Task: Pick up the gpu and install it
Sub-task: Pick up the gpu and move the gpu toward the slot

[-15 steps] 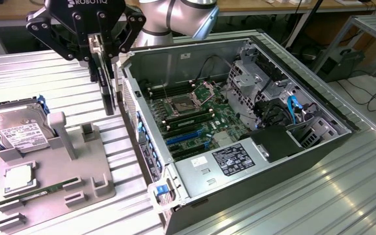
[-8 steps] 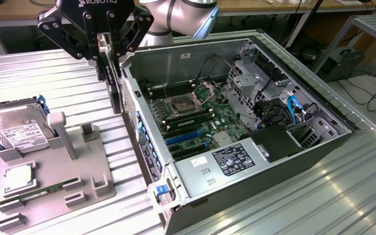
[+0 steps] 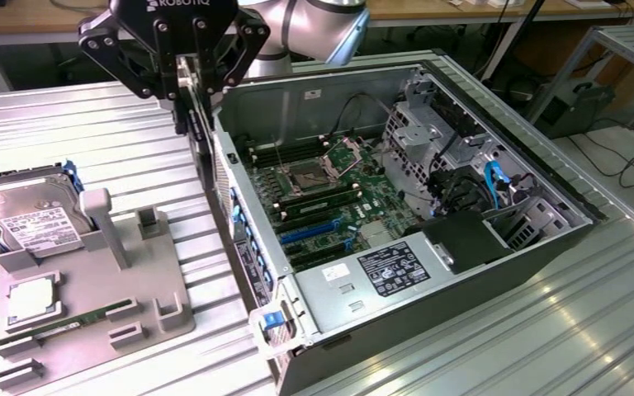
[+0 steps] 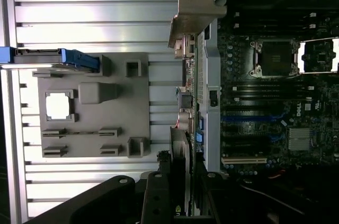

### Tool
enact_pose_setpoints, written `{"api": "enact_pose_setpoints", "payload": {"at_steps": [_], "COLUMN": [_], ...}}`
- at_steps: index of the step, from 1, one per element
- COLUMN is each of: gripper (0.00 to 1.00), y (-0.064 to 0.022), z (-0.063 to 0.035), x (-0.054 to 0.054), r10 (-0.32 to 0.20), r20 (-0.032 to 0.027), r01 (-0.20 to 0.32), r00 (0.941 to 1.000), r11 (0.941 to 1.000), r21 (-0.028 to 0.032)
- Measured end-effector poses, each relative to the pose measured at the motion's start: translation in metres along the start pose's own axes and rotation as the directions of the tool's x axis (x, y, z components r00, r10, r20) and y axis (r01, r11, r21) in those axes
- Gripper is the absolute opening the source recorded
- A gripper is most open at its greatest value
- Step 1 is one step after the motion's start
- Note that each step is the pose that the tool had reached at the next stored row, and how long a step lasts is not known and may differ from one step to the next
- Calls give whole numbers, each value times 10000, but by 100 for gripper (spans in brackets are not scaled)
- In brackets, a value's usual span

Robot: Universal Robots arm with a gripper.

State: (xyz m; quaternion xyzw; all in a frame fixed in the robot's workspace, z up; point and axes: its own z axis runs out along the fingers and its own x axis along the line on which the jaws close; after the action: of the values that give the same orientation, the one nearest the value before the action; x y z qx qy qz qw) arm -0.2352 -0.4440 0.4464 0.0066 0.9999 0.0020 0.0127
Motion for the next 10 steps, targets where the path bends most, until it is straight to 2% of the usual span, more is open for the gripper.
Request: {"api": "enact_pose_setpoints", "payload": {"at_steps": [10], "gripper": [27], "y": [1], "z": [2], "x": [-98], "r10": [-1], "r20": [0], "r01": [1], "r00": [10000], "r11": [10000], "r21": [0]}}
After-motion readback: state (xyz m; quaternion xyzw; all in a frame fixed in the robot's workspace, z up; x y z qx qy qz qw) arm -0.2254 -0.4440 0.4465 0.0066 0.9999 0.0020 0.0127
